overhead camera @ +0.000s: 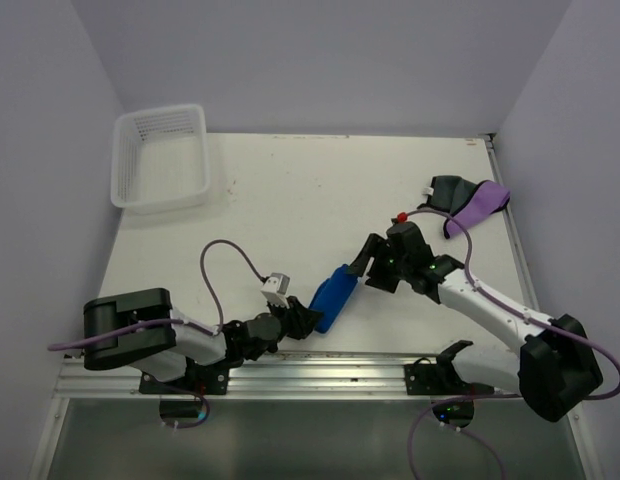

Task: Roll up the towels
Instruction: Roll the towel

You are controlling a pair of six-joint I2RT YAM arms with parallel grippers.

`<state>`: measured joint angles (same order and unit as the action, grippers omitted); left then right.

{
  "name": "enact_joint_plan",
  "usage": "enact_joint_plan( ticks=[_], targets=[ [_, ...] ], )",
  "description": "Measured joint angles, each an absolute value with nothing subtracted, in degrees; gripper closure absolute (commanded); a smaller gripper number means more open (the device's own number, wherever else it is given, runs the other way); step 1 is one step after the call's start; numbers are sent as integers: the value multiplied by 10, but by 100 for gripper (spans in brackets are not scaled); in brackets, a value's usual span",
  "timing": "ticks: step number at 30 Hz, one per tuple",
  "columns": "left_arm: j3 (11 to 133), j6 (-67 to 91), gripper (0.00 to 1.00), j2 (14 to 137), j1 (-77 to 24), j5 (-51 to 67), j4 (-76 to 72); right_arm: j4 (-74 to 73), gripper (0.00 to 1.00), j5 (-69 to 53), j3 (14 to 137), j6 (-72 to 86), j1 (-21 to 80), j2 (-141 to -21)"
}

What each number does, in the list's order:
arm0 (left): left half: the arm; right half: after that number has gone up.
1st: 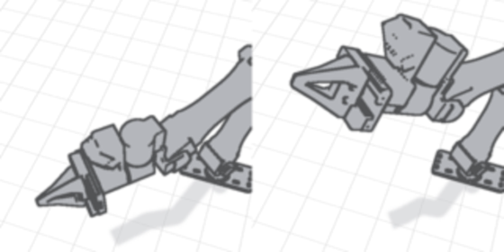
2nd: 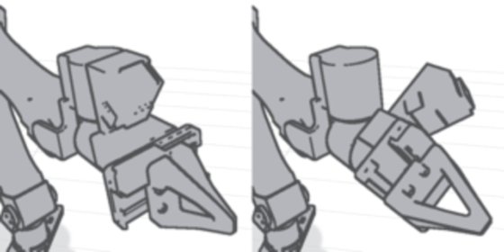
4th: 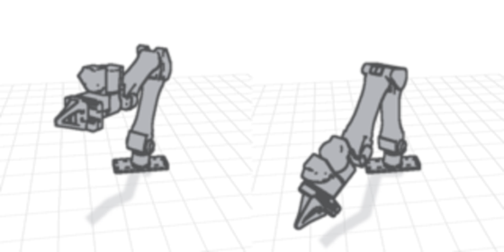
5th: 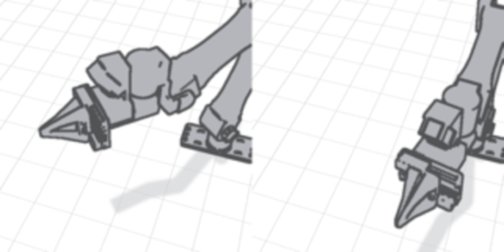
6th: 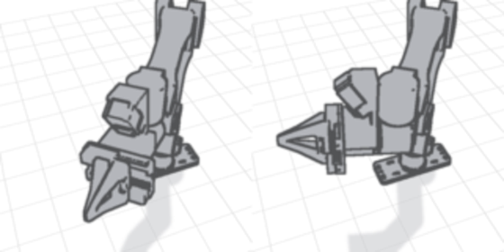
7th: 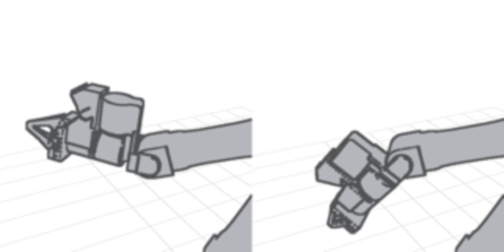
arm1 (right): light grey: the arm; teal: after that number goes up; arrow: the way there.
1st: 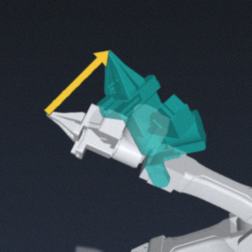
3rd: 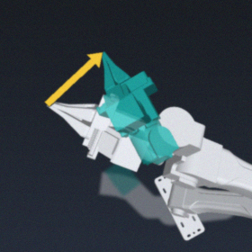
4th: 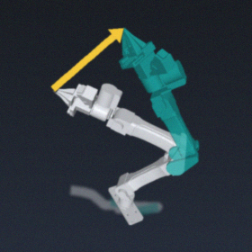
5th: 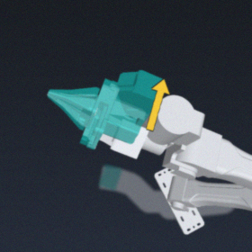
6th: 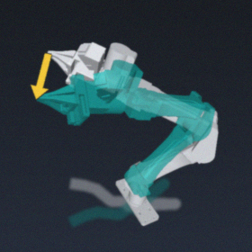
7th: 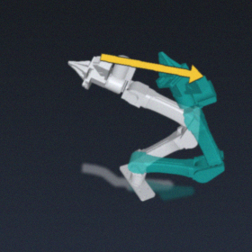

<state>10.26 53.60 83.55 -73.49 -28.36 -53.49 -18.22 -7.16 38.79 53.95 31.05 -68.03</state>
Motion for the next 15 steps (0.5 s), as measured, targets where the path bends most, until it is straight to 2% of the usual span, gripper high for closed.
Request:
enact_joint_plan(
  ticks=[5, 10, 15],
  targets=[
    [97, 576, 100, 821, -731, -292, -516, -153, 44, -88, 347, 548, 310, -654],
    [94, 606, 100, 811, -726, -299, -500, -109, 45, -107, 307, 564, 312, -655],
    [87, 633, 100, 807, -722, -302, -497, -72, 42, -117, 279, 578, 320, -651]
  ],
)
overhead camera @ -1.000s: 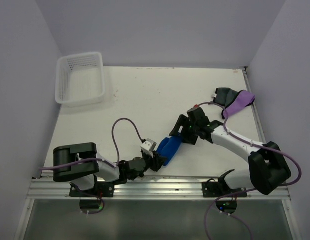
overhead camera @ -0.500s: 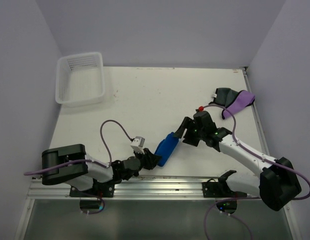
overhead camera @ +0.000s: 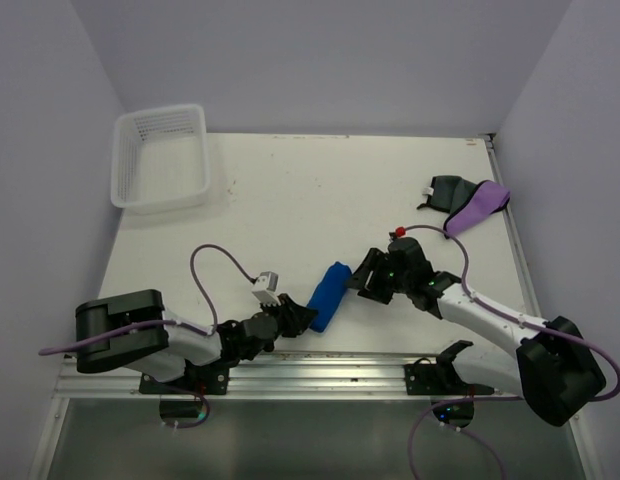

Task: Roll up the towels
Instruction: Roll the towel

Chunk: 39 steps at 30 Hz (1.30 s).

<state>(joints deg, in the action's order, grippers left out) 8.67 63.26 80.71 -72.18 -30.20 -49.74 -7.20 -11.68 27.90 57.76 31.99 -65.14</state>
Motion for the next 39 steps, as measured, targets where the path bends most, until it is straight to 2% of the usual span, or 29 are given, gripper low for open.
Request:
enact_joint_plan(
  ticks=[9, 13, 19, 39],
  targets=[
    [78, 655, 100, 794, -716, -303, -488, 11, 36, -119, 276, 585, 357, -666],
    [77, 659, 100, 790, -714, -303, -484, 27, 25, -117, 277, 587, 377, -699],
    [73, 667, 100, 779, -712, -305, -472, 27, 15, -112, 286, 589, 396, -731],
    [56, 695, 100, 779, -709, -317, -477, 102, 17, -100, 310, 596, 416, -821]
  ],
)
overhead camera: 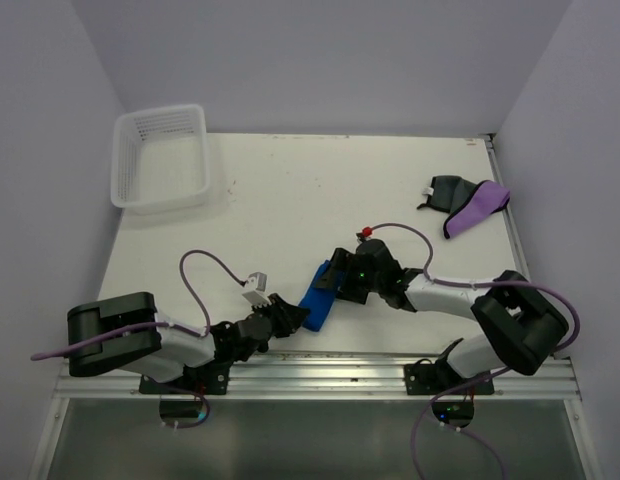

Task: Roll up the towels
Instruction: Roll the towel

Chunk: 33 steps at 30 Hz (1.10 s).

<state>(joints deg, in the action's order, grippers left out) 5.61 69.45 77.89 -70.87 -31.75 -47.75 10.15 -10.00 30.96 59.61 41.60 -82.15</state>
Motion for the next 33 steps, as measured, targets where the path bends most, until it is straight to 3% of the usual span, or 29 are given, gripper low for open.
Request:
enact_joint_plan(
  ticks=[17, 21, 22, 24, 26, 30, 33],
  targets=[
    [52, 697, 100, 783, -709, -318, -486, 129, 30, -96, 330, 604, 421, -868],
    [52, 699, 100, 783, -709, -320, -485, 121, 39, -93, 338, 604, 423, -871],
    [53, 699, 98, 783, -709, -321, -484, 115, 42, -90, 342, 603, 424, -871],
    [54, 698, 84, 782, -709, -323, -479, 99, 47, -86, 351, 604, 425, -871],
    [62, 696, 78, 775, -709, -326, -459, 76, 48, -83, 363, 603, 426, -871],
    [79, 687, 53, 752, -709, -336, -403, 24, 52, -72, 390, 602, 428, -875],
    [83, 681, 42, 730, -709, -347, -357, -3, 52, -70, 408, 602, 427, -882]
  ],
)
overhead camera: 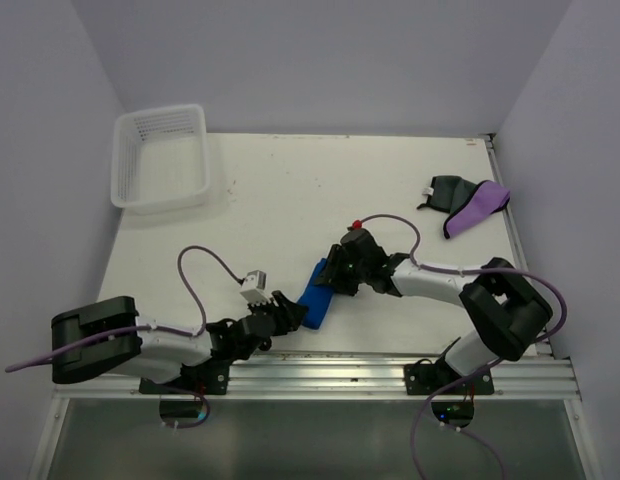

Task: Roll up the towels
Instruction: Roll the towel

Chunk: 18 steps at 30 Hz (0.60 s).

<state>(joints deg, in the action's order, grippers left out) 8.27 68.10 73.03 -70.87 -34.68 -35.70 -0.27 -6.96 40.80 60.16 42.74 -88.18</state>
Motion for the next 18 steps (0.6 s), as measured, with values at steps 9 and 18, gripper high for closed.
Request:
enact_joint_plan(
  ticks=[9, 18],
  targets=[
    [106, 666, 0, 661, -709, -386, -212, -50, 52, -62, 434, 601, 427, -889],
    [182, 584, 0, 599, -721, -441, -66, -123, 51, -51, 482, 587, 427, -900]
  ],
)
